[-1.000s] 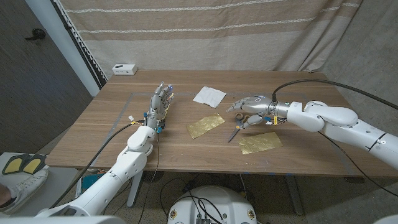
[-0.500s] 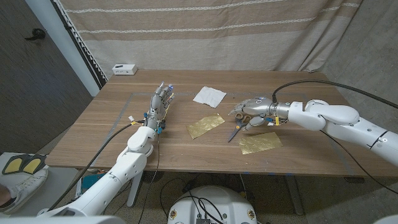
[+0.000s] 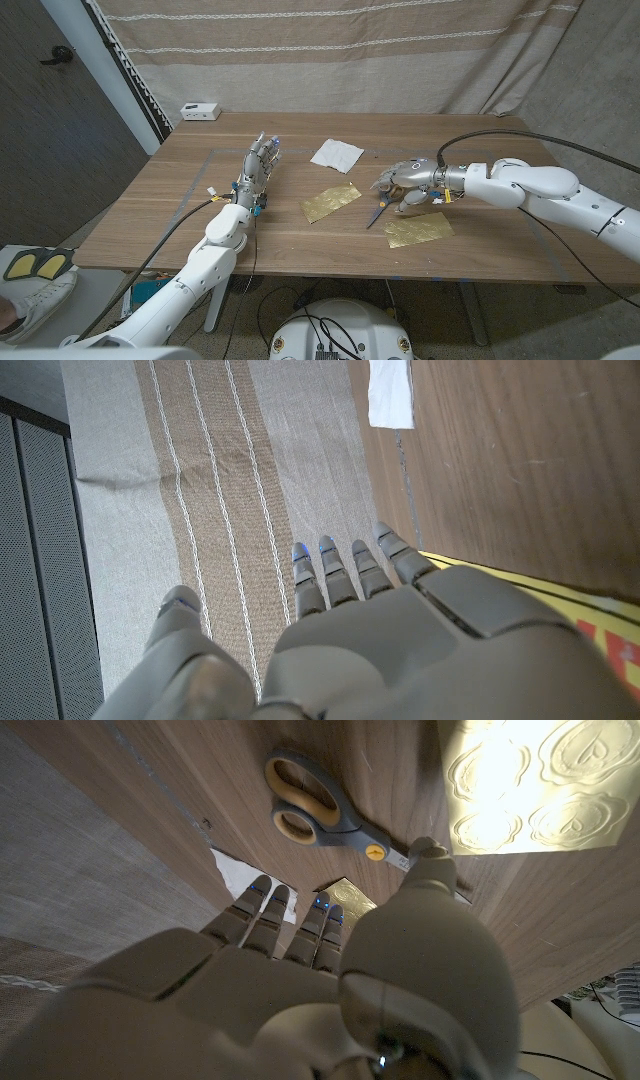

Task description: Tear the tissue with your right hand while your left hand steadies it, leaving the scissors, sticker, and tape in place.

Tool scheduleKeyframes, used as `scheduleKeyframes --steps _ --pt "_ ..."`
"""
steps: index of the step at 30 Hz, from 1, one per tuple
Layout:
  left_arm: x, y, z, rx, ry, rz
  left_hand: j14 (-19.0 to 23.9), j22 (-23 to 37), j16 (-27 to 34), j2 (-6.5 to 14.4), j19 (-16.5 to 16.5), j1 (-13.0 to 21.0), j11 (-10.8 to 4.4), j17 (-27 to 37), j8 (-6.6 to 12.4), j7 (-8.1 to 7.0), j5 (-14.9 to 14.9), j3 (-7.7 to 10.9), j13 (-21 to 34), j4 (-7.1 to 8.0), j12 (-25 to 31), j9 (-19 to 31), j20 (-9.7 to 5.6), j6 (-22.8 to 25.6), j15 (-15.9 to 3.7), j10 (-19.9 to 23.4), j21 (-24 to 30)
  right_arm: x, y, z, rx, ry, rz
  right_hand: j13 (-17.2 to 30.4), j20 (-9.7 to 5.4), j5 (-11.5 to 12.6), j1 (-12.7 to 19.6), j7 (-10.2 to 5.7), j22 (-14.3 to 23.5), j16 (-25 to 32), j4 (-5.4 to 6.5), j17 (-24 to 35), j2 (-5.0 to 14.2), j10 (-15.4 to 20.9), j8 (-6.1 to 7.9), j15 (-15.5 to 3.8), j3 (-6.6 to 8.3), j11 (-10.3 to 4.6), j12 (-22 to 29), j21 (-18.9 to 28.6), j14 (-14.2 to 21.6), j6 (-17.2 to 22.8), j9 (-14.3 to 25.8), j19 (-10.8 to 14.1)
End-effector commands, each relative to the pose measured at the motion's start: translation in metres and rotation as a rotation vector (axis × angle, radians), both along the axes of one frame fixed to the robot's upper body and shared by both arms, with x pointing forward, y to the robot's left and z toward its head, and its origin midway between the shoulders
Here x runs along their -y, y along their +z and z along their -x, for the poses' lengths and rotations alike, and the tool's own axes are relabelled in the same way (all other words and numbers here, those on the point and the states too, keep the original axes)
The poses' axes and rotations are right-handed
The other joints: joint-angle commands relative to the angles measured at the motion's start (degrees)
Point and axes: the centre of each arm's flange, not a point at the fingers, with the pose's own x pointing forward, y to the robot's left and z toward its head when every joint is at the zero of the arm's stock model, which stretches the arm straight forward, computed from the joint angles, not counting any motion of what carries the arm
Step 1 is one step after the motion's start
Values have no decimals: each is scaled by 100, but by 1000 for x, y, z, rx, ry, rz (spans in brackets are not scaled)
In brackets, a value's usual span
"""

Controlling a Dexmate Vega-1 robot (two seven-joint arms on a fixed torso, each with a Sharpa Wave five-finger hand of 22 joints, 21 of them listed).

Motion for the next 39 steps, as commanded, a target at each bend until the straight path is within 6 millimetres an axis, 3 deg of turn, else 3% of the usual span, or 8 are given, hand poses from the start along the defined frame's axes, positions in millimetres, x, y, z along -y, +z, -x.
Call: scheduleKeyframes --steps 1,14,39 --pt "0 0 1 0 1 -4 61 23 37 -1 46 -25 -2 15 19 -3 30 -25 30 -6 11 10 -470 73 -624 34 9 0 -4 -5 12 0 35 13 -773 27 110 -10 27 13 14 25 46 57 15 -1071 43 -2 22 30 26 68 8 53" --pt "3 -1 -1 -6 -3 -3 58 23 33 5 45 -26 10 15 12 -4 38 -45 30 -9 8 10 -472 74 -620 37 8 -1 -4 -10 6 -3 53 15 -799 17 299 -67 29 15 2 26 155 109 67 -1071 128 -5 20 44 50 220 13 92" --pt "1 -5 3 -8 -1 3 57 23 30 16 47 -25 22 16 5 -3 53 -80 31 -16 0 10 -471 83 -620 36 7 -9 -19 -8 -24 38 89 26 -859 -23 522 -73 33 9 2 29 223 88 41 -1073 208 1 -18 42 55 176 26 92"
